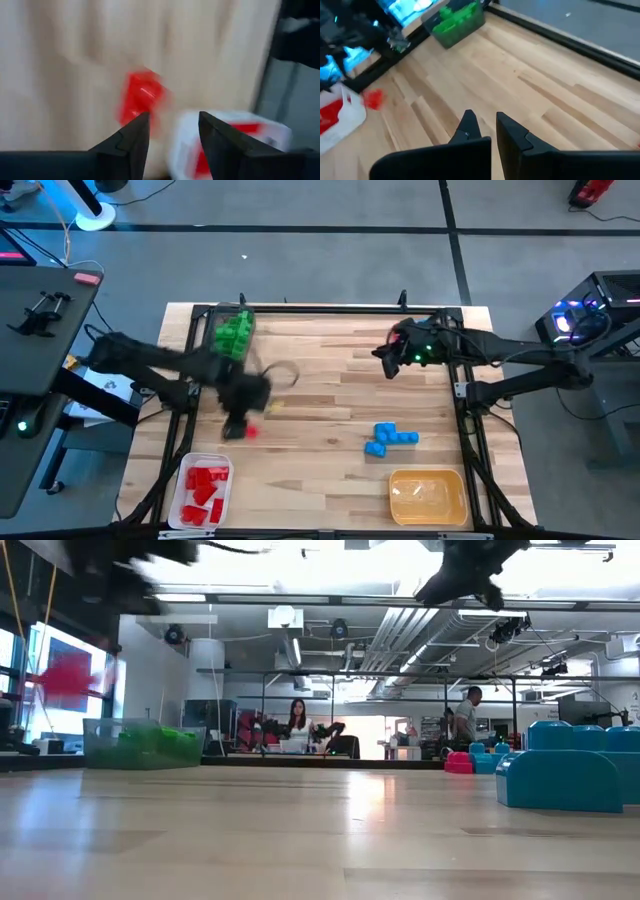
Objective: Sort blocks
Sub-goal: Put the red game piece into the white bin
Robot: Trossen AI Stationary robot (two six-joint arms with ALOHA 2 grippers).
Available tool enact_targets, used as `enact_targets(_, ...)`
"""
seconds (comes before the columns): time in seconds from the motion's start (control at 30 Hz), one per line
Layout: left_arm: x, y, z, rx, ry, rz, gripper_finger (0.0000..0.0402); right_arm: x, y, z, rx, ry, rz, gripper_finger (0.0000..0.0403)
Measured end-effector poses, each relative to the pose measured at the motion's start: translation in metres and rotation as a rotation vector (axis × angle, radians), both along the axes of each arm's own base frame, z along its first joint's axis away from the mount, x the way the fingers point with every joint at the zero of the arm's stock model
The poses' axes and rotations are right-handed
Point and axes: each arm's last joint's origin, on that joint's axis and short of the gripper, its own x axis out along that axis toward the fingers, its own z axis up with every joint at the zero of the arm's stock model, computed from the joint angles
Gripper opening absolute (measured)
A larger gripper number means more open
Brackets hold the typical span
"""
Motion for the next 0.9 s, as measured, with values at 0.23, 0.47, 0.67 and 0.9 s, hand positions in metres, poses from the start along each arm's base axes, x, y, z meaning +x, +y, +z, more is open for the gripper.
enact_targets(0.23, -0.055, -0.081, -0.023, -0.165, 0.131, 0.160, 0.0129, 0.022, -0.013, -0.018, 0.026, 0.073, 0.120, 0.0000)
enact_targets(0.47, -0.062, -0.102, -0.027, -0.121, 0.006, 0.245, 0.0126, 0.028, -0.022, -0.027, 0.034, 0.114, 0.105, 0.0000)
enact_targets(0.67, -0.042, -0.076, -0.030, -0.021, -0.093, 0.281, 0.0140, 0.027, -0.022, -0.026, 0.068, 0.099, 0.122, 0.0000)
enact_targets(0.9, -0.019, -0.046, -0.046, 0.057, -0.045, 0.196, 0.0214, 0.029, -0.013, -0.026, 0.111, 0.087, 0.151, 0.0000)
